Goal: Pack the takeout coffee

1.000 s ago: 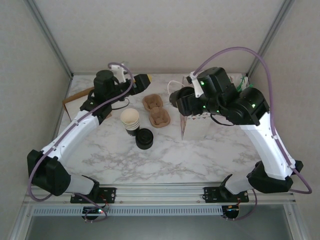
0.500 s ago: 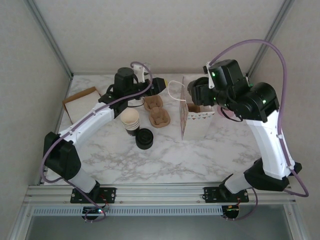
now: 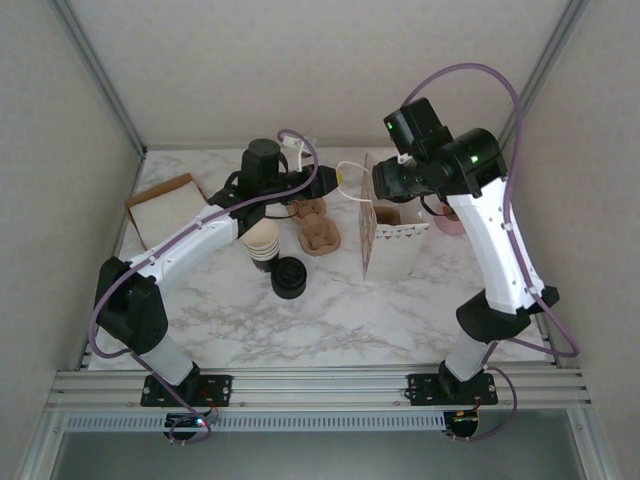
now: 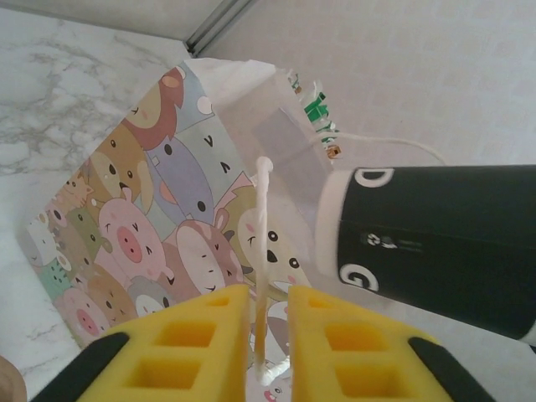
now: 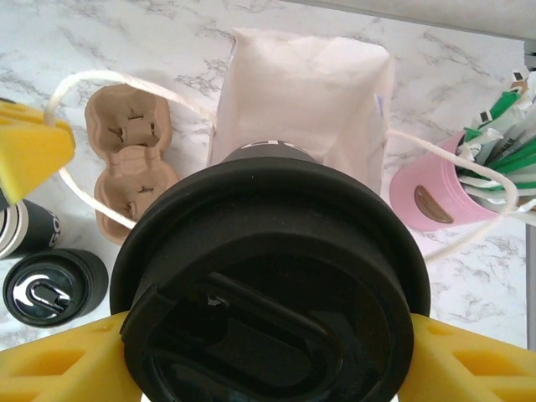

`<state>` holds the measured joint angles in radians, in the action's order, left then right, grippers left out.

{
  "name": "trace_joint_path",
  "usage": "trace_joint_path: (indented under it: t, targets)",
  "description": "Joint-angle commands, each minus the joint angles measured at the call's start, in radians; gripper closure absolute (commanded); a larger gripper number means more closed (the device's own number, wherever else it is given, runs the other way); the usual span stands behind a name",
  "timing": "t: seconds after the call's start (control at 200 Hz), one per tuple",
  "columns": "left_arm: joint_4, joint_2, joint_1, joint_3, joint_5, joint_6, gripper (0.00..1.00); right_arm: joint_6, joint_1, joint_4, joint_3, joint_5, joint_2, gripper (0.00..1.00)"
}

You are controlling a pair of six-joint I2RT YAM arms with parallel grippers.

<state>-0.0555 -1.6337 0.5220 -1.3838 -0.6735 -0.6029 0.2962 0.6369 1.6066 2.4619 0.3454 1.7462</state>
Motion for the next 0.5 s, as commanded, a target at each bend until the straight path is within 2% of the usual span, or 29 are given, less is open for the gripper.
trace_joint_path:
  t: [0.0,0.21,0.496]
  targets:
    - [-0.037,0.022,0.008,-0.011,-0.031,0.000,0.89,0.018,-0.014,0.150,0.056,0.000,0.047,0.30]
    - [-0.039,0.053,0.012,0.018,-0.032,-0.003,1.00,0.023,-0.040,0.190,0.061,-0.011,0.089,0.30]
    - [-0.048,0.083,0.025,0.050,-0.032,-0.019,1.00,0.016,-0.075,0.184,-0.032,-0.064,0.072,0.30]
